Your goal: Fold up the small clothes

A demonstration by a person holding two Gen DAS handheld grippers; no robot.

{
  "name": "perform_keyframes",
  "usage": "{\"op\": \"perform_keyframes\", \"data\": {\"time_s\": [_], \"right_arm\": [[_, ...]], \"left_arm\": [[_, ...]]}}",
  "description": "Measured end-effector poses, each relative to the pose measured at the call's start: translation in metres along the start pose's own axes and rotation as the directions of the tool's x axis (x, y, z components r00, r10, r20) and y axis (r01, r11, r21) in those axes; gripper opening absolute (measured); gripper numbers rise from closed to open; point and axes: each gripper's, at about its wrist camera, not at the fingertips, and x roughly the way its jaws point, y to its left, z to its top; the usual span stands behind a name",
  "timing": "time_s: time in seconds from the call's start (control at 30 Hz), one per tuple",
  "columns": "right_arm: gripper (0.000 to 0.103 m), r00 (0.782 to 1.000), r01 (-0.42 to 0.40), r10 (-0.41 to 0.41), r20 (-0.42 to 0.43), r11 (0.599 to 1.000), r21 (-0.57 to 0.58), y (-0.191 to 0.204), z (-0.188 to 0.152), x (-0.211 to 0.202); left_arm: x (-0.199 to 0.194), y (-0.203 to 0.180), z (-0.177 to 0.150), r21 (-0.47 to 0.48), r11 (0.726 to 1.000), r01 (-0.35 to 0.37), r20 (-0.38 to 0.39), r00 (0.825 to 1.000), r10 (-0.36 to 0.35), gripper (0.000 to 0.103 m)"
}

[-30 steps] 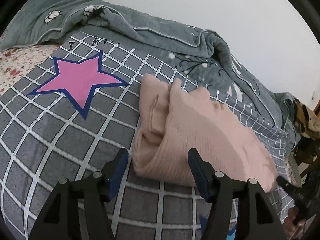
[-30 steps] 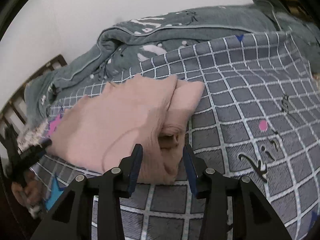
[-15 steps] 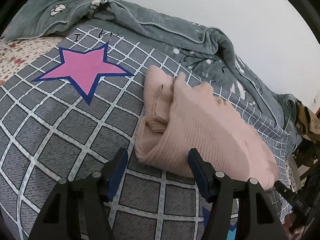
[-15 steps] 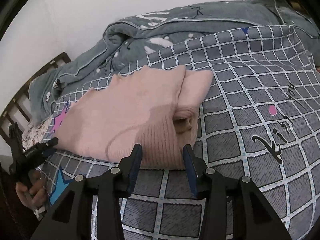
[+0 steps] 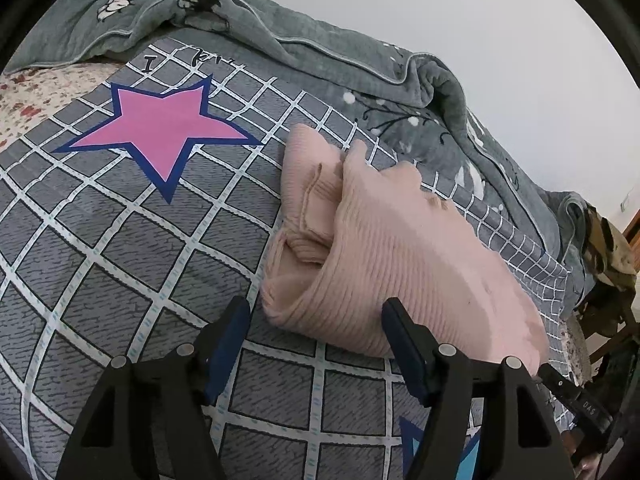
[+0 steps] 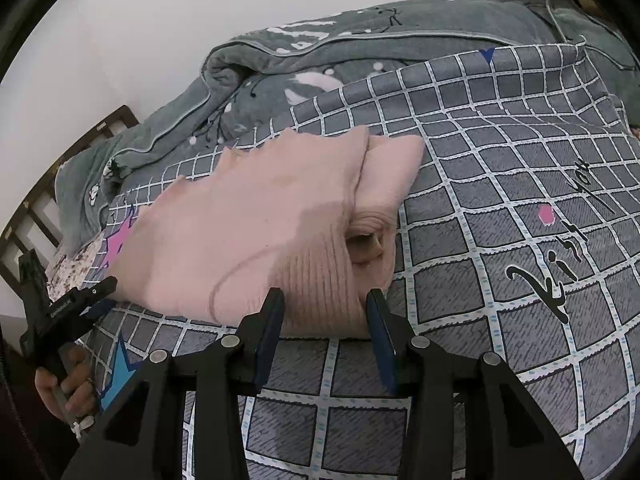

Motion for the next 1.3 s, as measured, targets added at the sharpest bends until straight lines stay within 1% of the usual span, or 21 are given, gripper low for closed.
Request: {"op": "perform_keyframes", "data": {"time_s": [0.33,0.4,0.6,0.7,0.8,0.97,1.1,1.3], "right_arm": [[0.042,1.0,0.022,-0.022,-0.006,1.0,-0.005,0.0,0.001,0.006],[0.042,1.0,0.029,-0.029,-0.007,1.0,-0.002,-0.001,0.002,0.008],[0.042,0.998,0.066,-0.066,0.016,0.998,0.004,-0.004,0.007,0.007],[0.042,0.998,0.071,-0.071,-0.001,0.997,0.013,-0.006,0.009,0.012],[0.042,0.996,0.082,-0.081,-0.026,0.996,0.021,-0.008,0.01,0.019],[0.043,0.995,0.096,-0.096,-0.022,0.995,0.032,-0.012,0.014,0.023],[0.044,0.995,0.1,-0.099,-0.026,0.994,0.036,-0.013,0.019,0.029],[0.048,0.996,0.077,-0.075,-0.04,0.996,0.051,-0.017,0.022,0.039]], "left_arm": [[0.011,-0.002,0.008,-0.019,1.0,0.016,-0.002,1.0,-0.016,0.067],[0.011,-0.002,0.009,-0.024,0.999,0.021,-0.002,1.0,-0.022,0.065],[0.013,0.001,0.012,-0.045,0.998,0.045,-0.006,0.999,-0.046,0.064],[0.014,0.002,0.013,-0.052,0.997,0.053,-0.01,0.999,-0.054,0.064],[0.015,0.002,0.014,-0.053,0.997,0.047,-0.011,0.999,-0.047,0.064],[0.017,0.003,0.017,-0.06,0.996,0.062,-0.021,0.998,-0.063,0.064],[0.018,0.006,0.018,-0.074,0.994,0.079,-0.025,0.996,-0.081,0.065],[0.021,0.003,0.019,-0.062,0.996,0.07,-0.028,0.997,-0.071,0.065]]}}
